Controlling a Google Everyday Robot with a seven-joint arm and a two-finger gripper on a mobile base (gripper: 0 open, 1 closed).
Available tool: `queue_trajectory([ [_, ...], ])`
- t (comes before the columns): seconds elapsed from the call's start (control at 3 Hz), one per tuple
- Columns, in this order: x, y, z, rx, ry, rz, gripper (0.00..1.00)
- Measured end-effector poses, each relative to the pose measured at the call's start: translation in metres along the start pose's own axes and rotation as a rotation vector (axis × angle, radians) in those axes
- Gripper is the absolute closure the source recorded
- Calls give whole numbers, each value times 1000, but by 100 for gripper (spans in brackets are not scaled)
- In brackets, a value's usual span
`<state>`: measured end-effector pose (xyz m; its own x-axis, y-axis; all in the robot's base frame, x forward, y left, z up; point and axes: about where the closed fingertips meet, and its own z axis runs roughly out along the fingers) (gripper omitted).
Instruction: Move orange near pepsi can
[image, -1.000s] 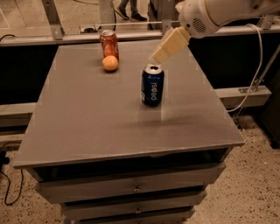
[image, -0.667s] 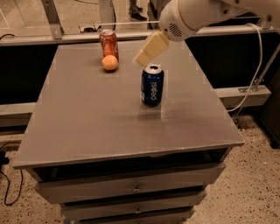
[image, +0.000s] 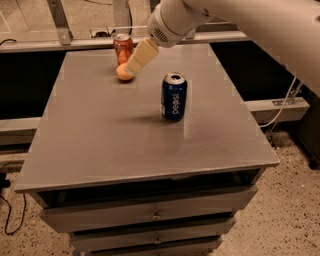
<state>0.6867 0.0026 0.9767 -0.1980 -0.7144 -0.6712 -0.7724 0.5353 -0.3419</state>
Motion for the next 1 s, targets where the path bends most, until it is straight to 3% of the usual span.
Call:
queue_trajectory([
  [1.0, -20, 41, 86, -56, 70, 36, 0],
])
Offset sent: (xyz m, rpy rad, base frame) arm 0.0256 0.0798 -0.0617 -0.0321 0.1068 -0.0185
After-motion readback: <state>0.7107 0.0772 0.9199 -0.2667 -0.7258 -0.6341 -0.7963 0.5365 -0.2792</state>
